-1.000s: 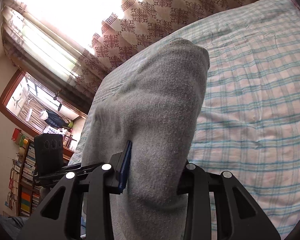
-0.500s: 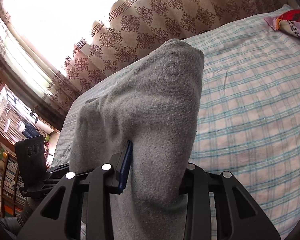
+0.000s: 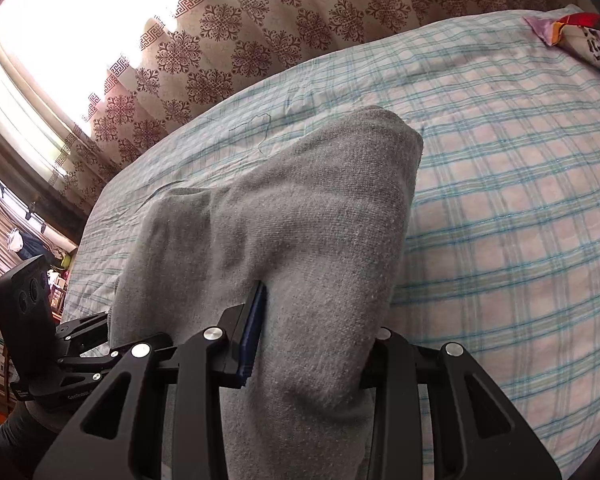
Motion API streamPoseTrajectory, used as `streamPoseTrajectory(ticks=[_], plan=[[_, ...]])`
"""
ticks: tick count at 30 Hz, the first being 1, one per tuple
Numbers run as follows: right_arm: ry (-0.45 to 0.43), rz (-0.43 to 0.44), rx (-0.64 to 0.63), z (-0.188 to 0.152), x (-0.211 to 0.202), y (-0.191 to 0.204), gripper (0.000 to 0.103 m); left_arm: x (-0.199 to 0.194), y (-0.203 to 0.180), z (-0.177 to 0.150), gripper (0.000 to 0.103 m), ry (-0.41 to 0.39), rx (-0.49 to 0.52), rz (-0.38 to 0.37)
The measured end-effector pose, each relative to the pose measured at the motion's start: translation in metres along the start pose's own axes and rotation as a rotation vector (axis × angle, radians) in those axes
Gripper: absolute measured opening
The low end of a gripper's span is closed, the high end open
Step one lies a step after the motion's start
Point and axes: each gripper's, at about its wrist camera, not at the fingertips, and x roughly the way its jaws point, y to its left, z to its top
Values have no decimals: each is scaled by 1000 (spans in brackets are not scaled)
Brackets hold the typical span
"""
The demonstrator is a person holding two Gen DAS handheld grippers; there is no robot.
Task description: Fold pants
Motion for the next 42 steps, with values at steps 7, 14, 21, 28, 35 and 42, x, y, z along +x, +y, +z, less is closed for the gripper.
streamPoseTrajectory(ticks=[7,14,21,28,35,42], plan=[[-4,-63,1,-2,2,-1,45,2,-3,-2,48,-5,25,42],[-78,-267,-66,-12,-24,12,58,-2,-9,-4,54,-15,54,108],[-126,-395,-184,-45,-60,35,59,-11,-20,-10,62,-26,114,194],[-96,-331,-95,-89,-84,28,60,-19,-23,-23,69,-16,118,207],[-75,-251,-16,-136,-116,11,60,-21,-29,-41,73,-1,114,204],[-5,-228,-94,-166,-112,24,60,-23,-33,-44,74,4,102,219]])
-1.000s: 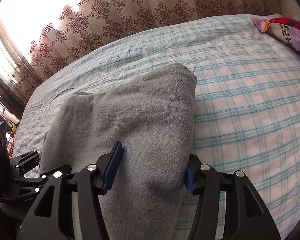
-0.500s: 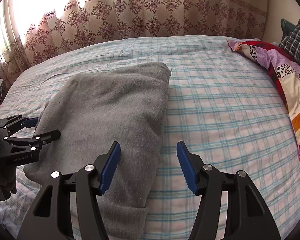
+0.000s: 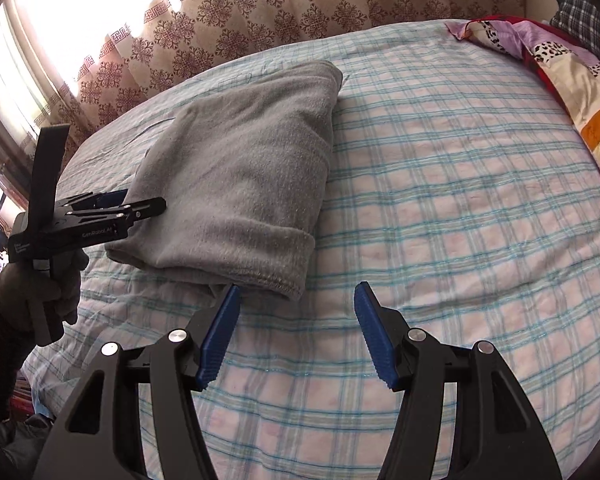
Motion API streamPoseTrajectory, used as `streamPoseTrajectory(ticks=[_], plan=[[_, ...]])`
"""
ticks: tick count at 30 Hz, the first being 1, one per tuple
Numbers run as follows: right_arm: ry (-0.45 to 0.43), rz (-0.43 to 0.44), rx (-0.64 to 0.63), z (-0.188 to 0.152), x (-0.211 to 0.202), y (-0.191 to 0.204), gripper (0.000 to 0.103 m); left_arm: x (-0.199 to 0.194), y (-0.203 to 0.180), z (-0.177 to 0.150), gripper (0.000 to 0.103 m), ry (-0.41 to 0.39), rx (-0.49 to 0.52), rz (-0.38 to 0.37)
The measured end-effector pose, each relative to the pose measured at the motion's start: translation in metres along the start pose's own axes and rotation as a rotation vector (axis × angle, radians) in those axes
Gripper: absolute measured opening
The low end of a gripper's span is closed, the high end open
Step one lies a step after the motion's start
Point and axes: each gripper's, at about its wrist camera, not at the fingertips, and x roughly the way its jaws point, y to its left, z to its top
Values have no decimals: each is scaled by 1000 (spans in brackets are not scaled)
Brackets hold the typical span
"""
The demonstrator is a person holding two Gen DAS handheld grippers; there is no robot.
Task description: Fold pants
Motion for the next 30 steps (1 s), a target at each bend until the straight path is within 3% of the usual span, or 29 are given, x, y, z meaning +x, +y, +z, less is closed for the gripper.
streamPoseTrajectory(ticks=[5,7,11,15,20,23,26,28,30], plan=[[2,-53,-18,7,19,10,54,0,-4,0,74,2,6,17],[8,-50,9,15,23,6,30,1,-4,0,77,3,8,18],[2,-166,1,14,19,4,9,8,-11,-5,79,5,28,32],[89,-147,60,4,36,-17,10,15,-18,-13,80,-6,51,34],[92,-130,16,3,27,-7,11,12,-8,-12,80,4,12,-1],[33,-140,0,2,5,-4,16,3,0,-5,80,-6,-17,-11],[-51,-144,-25,8,-15,5,25,-9,2,5,80,-49,-5,26],[-96,-117,-42,14,-19,15,46,-17,3,15,80,-77,1,34],[-108,-99,-78,21,-13,29,47,-23,4,25,80,-103,-5,42]])
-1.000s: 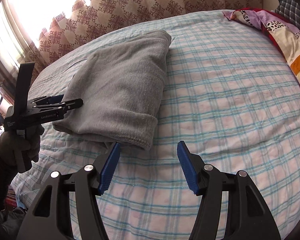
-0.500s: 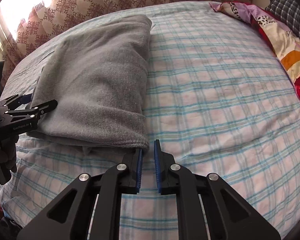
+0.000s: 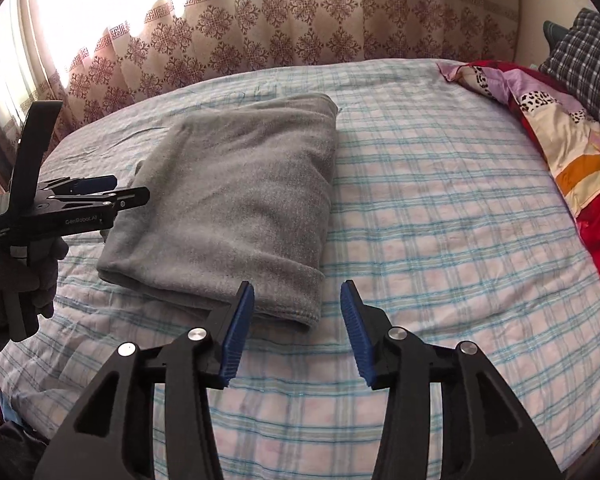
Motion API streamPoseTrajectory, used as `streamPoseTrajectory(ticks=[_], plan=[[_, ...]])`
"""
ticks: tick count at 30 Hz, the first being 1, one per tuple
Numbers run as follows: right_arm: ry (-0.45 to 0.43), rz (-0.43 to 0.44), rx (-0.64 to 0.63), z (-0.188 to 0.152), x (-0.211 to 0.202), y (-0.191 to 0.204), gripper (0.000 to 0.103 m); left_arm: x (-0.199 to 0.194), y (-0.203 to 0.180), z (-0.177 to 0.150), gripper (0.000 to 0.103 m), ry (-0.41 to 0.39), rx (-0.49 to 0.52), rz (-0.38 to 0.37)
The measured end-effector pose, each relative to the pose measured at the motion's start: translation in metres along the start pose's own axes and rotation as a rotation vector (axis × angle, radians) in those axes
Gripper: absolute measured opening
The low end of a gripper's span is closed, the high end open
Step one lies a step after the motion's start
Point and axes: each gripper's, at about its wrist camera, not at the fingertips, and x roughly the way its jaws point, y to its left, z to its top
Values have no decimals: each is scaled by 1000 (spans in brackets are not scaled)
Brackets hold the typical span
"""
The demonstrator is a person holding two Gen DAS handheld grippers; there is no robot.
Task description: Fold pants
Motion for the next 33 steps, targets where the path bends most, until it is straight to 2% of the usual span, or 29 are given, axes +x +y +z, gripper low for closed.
streamPoseTrajectory(ticks=[4,8,10,14,17,20,26,28,30,33], plan=[[29,23,-45,5,24,22,47,1,-7,19,80,-27,21,-17],[80,31,-20,-4,43,29,49,14,-20,36,80,-44,60,-79],[100,33,-16,-10,49,33,50,29,-24,43,80,-27,55,-103],[115,40,-36,-15,54,43,54,65,-18,49,78,59,28,-47],[129,50,-80,-21,57,53,59,74,-17,43,77,69,56,-15],[124,32,-108,-24,58,57,60,73,-16,39,77,60,66,-10],[97,81,-51,-15,41,46,59,59,-16,30,78,40,77,19],[77,94,-45,-11,33,45,59,50,-14,27,83,43,61,22],[51,89,-37,-8,23,44,59,43,-10,21,84,50,24,26],[19,77,-5,-6,10,42,68,30,-7,12,84,45,-1,50]])
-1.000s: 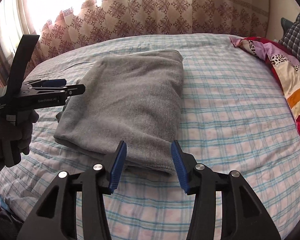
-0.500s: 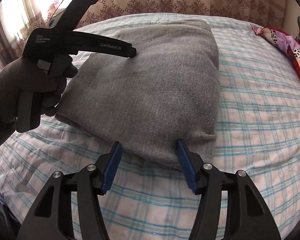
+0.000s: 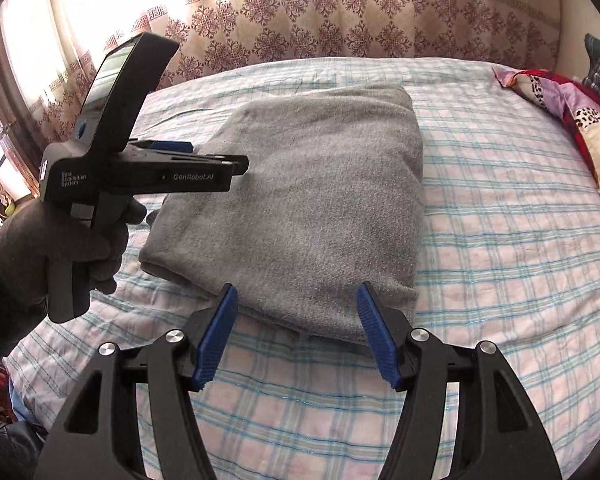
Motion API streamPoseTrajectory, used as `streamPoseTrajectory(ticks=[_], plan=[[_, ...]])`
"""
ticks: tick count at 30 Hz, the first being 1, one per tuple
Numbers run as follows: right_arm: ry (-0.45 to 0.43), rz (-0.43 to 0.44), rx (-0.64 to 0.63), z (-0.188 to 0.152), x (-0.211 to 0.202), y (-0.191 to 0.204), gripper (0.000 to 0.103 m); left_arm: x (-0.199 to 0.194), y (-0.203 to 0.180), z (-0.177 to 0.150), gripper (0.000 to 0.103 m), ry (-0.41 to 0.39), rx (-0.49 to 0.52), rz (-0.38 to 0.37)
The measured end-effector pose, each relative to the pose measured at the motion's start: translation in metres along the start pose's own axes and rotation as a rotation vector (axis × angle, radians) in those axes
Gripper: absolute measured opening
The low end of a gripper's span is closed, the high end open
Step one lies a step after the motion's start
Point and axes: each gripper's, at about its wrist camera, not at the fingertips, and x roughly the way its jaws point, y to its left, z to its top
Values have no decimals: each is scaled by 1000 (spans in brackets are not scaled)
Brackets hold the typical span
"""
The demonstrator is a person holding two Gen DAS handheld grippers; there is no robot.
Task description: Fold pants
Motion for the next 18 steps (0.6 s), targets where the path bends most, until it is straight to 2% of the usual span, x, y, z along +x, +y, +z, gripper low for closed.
streamPoseTrajectory(ticks=[3,6,10,18], plan=[[-36,-29,23,0,-10,-4,75,-17,-2,-8,88,-22,2,28],[-73,-76,30,1,-18,-7,77,-36,-3,-15,93,-53,-9,41],[-117,-121,50,6,-24,-17,88,-62,-8,-21,99,-91,-20,65],[-170,-195,105,1,-39,-32,89,-102,-19,-32,100,-136,-42,104]])
